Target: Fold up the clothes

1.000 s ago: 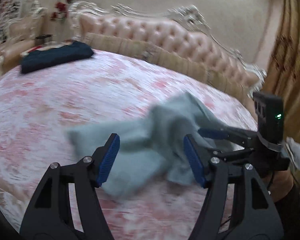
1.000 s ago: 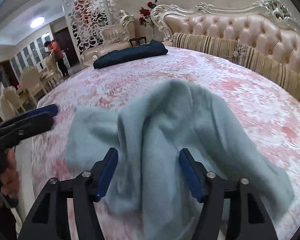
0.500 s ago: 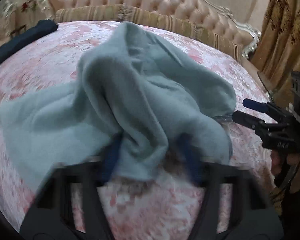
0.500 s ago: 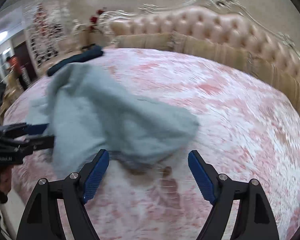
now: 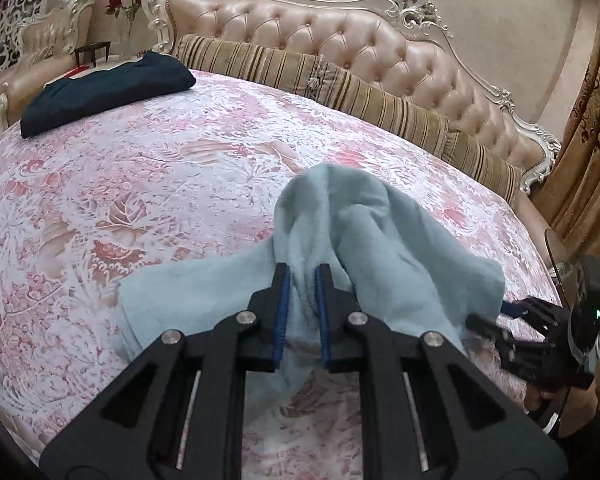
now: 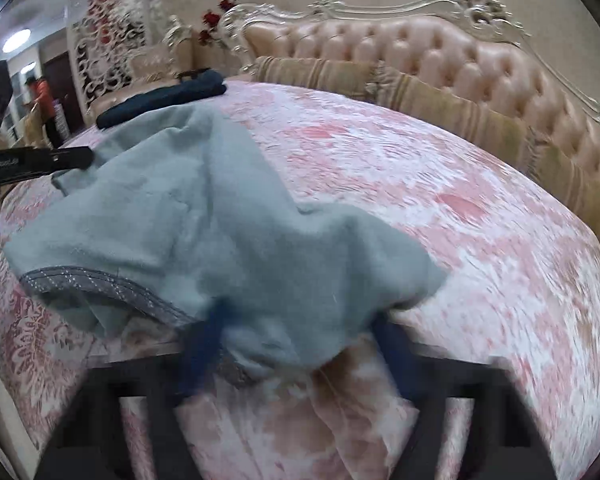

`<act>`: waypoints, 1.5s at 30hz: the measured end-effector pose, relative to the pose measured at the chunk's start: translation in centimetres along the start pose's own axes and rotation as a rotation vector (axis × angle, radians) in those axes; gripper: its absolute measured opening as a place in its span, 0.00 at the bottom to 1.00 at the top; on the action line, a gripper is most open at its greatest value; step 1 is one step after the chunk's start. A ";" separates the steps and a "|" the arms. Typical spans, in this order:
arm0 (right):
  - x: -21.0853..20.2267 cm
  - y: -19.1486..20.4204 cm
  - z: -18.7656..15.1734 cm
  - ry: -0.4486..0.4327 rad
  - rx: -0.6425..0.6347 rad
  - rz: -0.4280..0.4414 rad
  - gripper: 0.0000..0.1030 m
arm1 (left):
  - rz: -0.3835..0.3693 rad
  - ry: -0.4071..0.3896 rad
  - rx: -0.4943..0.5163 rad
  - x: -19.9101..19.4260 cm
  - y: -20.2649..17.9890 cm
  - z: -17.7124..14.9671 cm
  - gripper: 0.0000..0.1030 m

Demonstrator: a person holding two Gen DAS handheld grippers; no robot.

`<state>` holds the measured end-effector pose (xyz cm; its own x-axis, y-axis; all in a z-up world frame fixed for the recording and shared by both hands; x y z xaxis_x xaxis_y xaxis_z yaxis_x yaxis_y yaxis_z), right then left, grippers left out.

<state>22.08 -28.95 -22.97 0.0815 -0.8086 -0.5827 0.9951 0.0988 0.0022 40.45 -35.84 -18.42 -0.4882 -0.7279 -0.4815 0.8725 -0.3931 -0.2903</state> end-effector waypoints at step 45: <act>-4.9 -2.1 6.0 -0.258 -0.066 0.097 0.78 | 0.077 -0.082 -0.074 2.4 3.3 5.3 0.05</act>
<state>19.95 -28.60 -15.26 0.1957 -0.9135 -0.3567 0.9769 0.2134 -0.0106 42.28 -41.91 -16.15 -0.4139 -0.7989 -0.4364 0.9017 -0.2943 -0.3167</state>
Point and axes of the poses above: each gripper's, at about its wrist camera, not at the fingertips, and x roughly the way its jaws point, y to its left, z to its top, the point moved 10 cm from there along x, roughly the way its jaws point, and after that the axes turned 12 degrees about -y, right-handed, at the moved point
